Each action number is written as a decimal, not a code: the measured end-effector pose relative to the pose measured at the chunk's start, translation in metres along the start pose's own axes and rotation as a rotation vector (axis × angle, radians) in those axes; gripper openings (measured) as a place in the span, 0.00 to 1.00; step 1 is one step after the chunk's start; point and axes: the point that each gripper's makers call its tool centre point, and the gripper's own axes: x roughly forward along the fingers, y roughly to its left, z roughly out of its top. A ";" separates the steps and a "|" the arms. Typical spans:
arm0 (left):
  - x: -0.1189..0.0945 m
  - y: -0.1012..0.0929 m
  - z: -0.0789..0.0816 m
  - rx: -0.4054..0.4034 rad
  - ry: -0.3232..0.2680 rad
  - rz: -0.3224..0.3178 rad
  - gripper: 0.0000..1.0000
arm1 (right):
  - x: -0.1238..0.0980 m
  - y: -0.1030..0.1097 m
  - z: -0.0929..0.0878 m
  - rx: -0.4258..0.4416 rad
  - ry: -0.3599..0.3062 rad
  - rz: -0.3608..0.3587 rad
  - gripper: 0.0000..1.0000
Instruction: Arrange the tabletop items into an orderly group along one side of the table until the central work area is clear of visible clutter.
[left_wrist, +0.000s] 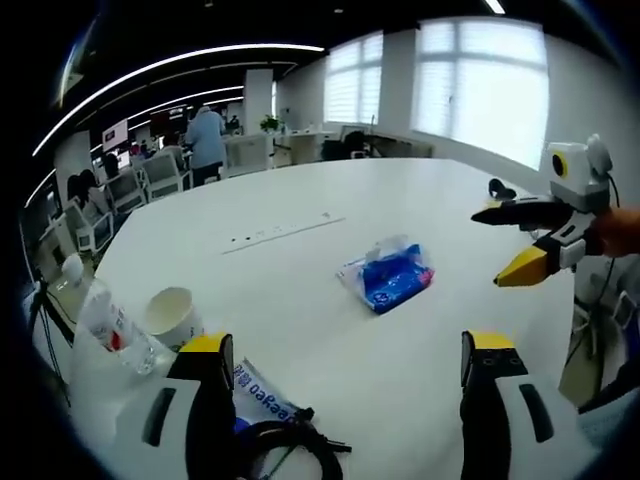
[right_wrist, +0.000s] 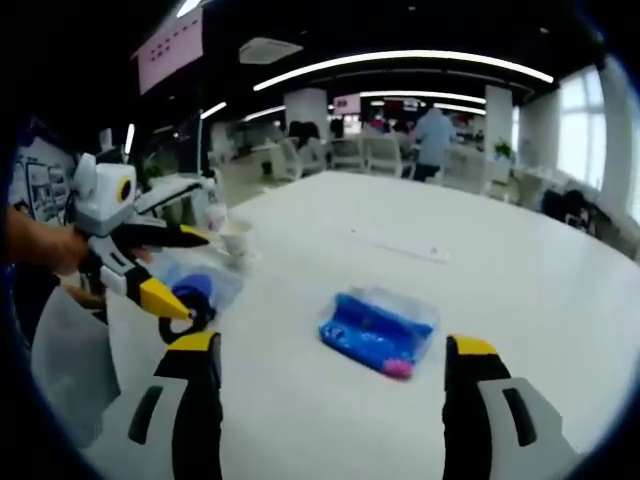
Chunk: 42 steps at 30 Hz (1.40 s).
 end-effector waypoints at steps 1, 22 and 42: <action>-0.002 0.003 -0.002 0.000 0.001 0.002 0.95 | 0.000 0.001 0.000 -0.001 0.000 0.000 0.88; -0.032 0.044 -0.029 -0.002 0.018 0.036 0.91 | 0.028 0.051 0.001 -0.012 0.008 0.048 0.80; -0.049 0.070 -0.053 -0.011 0.031 0.059 0.86 | 0.050 0.087 0.000 -0.010 0.022 0.087 0.77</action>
